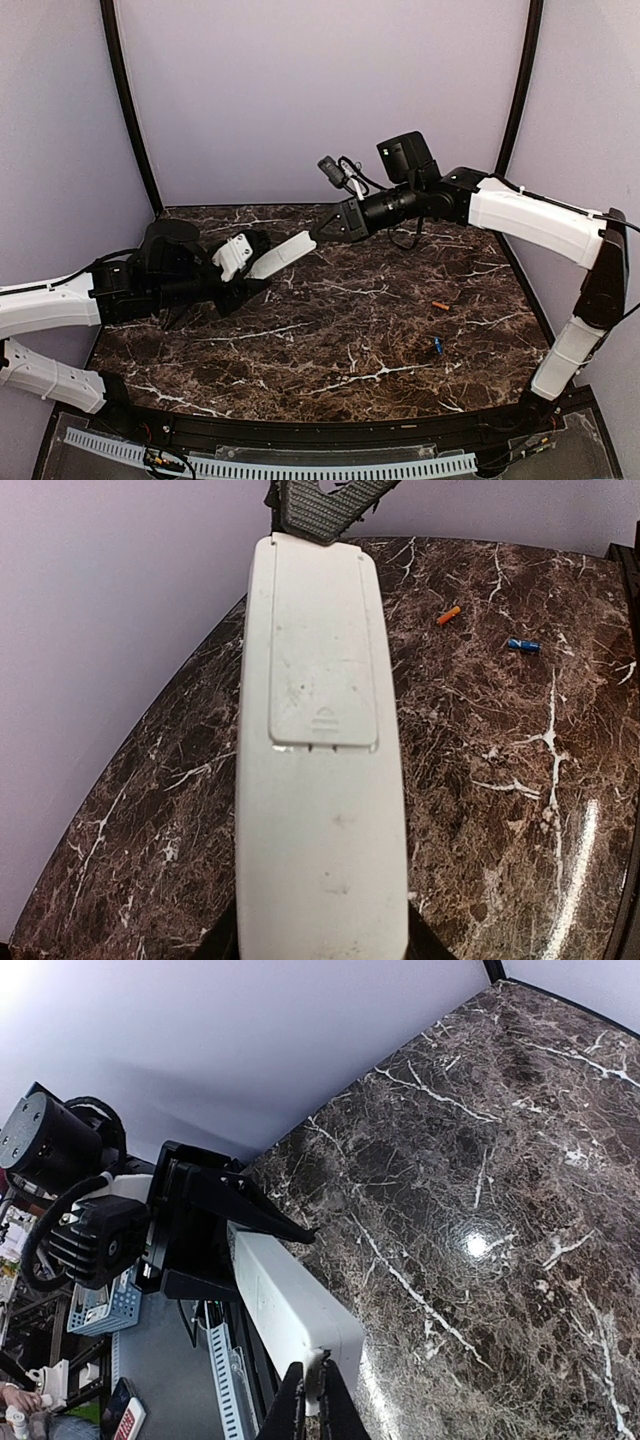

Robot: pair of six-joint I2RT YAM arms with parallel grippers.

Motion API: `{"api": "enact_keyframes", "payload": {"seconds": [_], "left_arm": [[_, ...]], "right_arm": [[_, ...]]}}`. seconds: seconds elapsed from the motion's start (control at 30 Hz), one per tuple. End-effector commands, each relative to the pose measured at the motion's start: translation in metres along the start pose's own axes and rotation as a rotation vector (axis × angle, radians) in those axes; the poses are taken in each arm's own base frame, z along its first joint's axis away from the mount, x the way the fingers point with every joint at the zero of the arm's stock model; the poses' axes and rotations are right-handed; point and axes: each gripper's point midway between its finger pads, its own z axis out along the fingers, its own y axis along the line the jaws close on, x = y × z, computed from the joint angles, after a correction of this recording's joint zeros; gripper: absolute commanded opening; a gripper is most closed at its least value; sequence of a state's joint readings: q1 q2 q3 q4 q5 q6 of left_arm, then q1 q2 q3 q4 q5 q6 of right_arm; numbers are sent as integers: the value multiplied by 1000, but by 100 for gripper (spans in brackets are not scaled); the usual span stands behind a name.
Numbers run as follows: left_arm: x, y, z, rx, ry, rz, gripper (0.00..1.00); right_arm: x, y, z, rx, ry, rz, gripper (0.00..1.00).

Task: Load the batteries into the remote control
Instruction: Remove the battery cover from the remote control.

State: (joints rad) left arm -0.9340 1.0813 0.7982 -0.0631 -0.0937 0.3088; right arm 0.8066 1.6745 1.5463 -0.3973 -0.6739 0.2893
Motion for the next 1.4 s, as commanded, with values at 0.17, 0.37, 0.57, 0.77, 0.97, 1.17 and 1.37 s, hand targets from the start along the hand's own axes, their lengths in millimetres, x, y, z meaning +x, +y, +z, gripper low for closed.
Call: {"api": "enact_keyframes", "payload": {"seconds": [0.17,0.37,0.57,0.77,0.97,1.17,1.37], "left_arm": [[-8,6,1,-29,-20,17,0],[-6,6,1,-31,-14,27,0],[-6,5,2,-28,-12,33,0],[-11,5,2,-24,-33,26,0],[-11,4,1,-17,-34,20,0],[-14,2,2,-8,-44,14,0],[-18,1,1,4,-56,11,0]], "right_arm": [[12,17,6,-137,32,18,10],[15,13,9,-132,39,26,12],[15,10,16,-128,36,33,24],[10,-14,20,26,9,32,39],[8,-23,16,99,-23,18,68],[14,-8,38,12,7,-8,81],[9,-8,44,-1,-11,-26,81]]}}
